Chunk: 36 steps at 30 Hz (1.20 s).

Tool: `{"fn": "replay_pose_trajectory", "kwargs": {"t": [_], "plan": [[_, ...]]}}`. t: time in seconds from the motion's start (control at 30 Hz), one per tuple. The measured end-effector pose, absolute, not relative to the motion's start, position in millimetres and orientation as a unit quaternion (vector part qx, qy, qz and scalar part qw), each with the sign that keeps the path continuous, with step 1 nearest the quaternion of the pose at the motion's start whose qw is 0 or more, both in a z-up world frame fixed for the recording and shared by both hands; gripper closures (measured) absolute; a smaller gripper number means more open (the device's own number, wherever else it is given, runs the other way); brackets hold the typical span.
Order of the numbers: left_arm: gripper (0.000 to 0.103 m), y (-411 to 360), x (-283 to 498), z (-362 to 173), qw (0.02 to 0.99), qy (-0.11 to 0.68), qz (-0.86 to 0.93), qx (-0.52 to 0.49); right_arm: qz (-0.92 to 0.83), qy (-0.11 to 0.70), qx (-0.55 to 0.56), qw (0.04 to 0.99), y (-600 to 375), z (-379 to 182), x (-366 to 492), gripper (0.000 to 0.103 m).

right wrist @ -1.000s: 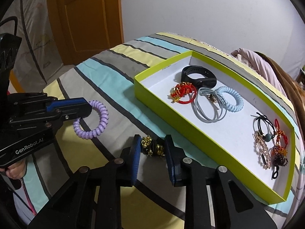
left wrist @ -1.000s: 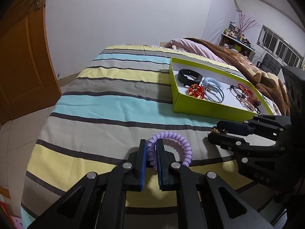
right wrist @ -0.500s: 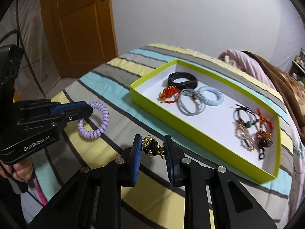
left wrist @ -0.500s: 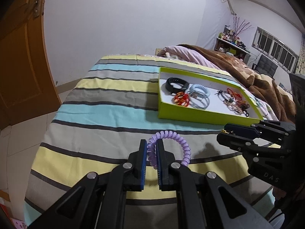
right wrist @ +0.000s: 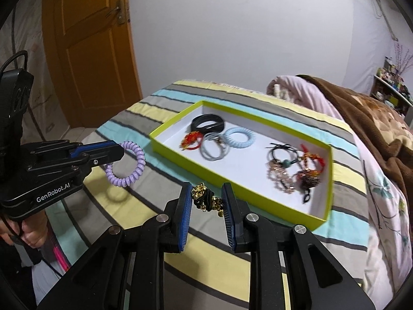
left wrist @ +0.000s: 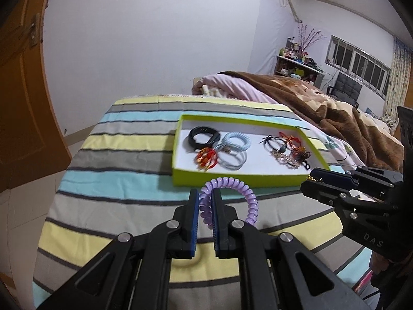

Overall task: Organize jewelry
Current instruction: 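Lift both held pieces and carry them over the yellow-green box, then lower both pieces into the box and open both grippers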

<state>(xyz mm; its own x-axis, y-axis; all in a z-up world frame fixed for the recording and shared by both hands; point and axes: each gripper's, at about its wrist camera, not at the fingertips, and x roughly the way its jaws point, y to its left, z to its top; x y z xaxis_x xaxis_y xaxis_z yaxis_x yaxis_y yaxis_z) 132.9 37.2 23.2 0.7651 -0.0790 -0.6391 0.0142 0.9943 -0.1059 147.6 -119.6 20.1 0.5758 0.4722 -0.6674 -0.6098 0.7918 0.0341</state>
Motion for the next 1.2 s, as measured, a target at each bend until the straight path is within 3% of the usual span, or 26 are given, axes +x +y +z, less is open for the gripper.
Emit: {"fn": "replay_pose_trajectory", "kwargs": {"t": [0.47, 1.2], "plan": [[0.093, 15, 183, 30, 0.939, 0.338, -0.048, -0.030, 0.280, 0.351, -0.080, 0.890, -141, 18, 189, 0.079], [0.093, 13, 241, -20, 0.914, 0.400, -0.063, -0.018, 0.277, 0.409, -0.077, 0.866, -127, -31, 250, 0.079]]}}
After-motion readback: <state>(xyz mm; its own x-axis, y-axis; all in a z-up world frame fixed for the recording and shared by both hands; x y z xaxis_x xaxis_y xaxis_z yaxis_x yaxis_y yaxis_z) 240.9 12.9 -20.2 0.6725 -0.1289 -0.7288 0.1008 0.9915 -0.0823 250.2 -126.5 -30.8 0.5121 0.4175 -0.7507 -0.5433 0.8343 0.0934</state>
